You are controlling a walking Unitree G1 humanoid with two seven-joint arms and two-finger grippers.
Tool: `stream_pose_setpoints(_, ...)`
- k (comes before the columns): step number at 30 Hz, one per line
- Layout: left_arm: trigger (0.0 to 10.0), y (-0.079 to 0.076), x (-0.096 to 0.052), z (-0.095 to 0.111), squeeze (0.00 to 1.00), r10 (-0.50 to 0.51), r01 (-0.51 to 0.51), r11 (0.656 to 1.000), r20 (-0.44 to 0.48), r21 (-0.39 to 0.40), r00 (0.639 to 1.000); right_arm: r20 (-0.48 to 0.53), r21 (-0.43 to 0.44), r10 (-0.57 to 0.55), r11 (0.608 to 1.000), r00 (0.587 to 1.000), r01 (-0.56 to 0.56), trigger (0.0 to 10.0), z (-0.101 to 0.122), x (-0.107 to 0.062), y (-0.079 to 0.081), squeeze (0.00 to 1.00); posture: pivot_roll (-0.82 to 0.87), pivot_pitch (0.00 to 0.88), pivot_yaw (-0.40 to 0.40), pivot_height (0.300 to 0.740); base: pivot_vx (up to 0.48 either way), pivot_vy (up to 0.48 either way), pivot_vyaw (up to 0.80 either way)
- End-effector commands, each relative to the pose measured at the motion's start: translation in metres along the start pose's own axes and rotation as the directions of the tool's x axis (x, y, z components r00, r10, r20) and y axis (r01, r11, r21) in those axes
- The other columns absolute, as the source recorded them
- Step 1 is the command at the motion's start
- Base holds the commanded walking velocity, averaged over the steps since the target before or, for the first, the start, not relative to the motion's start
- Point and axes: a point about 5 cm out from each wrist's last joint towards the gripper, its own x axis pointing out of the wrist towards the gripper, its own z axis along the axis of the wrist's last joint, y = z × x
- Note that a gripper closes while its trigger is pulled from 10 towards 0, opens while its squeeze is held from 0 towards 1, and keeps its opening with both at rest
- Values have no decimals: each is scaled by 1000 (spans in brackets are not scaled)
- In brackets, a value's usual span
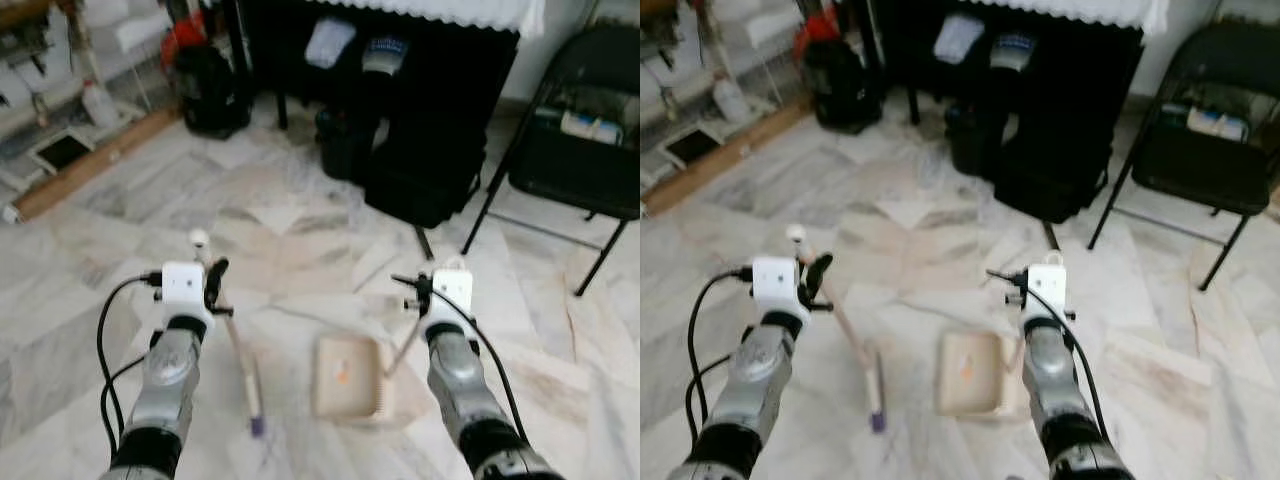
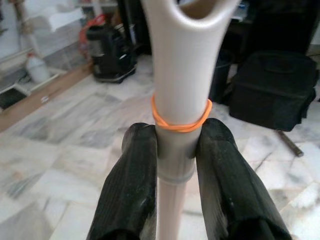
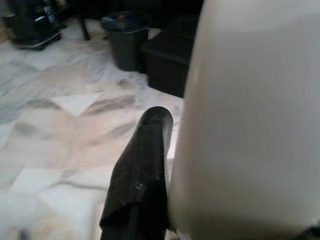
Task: Sweep floor
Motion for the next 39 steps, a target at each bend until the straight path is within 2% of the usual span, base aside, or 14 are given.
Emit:
stream_pose_setpoints(1, 10000, -5, 4, 9, 0, -20, 20, 1000, 49, -3, 999, 21, -10, -22, 1000, 1000, 23, 10000, 4, 2, -6, 0, -22, 91, 28, 740, 375, 0, 0)
stream_pose_setpoints(7, 10000, -5, 4, 9, 0, -20, 20, 1000, 47, -3, 999, 30, -24, -4, 1000, 1000, 4, 10000, 4, 1, -3, 0, -20, 84, 28, 740, 359, 0, 0)
stream_pose_setpoints(9, 10000, -4, 4, 9, 0, -20, 20, 1000, 48, -3, 999, 37, -43, 50, 998, 998, -48, 10000, 4, 0, 3, 0, -20, 77, 28, 740, 375, 0, 0)
stream_pose_setpoints(11, 10000, -4, 5, 9, 0, -21, 21, 1000, 49, -3, 999, 49, -67, 74, 995, 996, -70, 10000, 6, 0, 7, 0, -20, 77, 28, 740, 321, 0, 800)
stream_pose_setpoints(17, 10000, -6, 5, 10, 0, -27, 28, 1000, 49, -3, 998, 46, -64, 96, 994, 994, -93, 10000, 5, -1, 11, 0, -20, 73, 30, 740, 377, 0, 800)
stream_pose_setpoints(39, 10000, -6, 4, 8, 0, -31, 31, 1000, 43, -3, 999, 41, -40, 125, 992, 991, -123, 10000, 3, -2, 13, 0, -21, 86, 28, 740, 362, 0, 0)
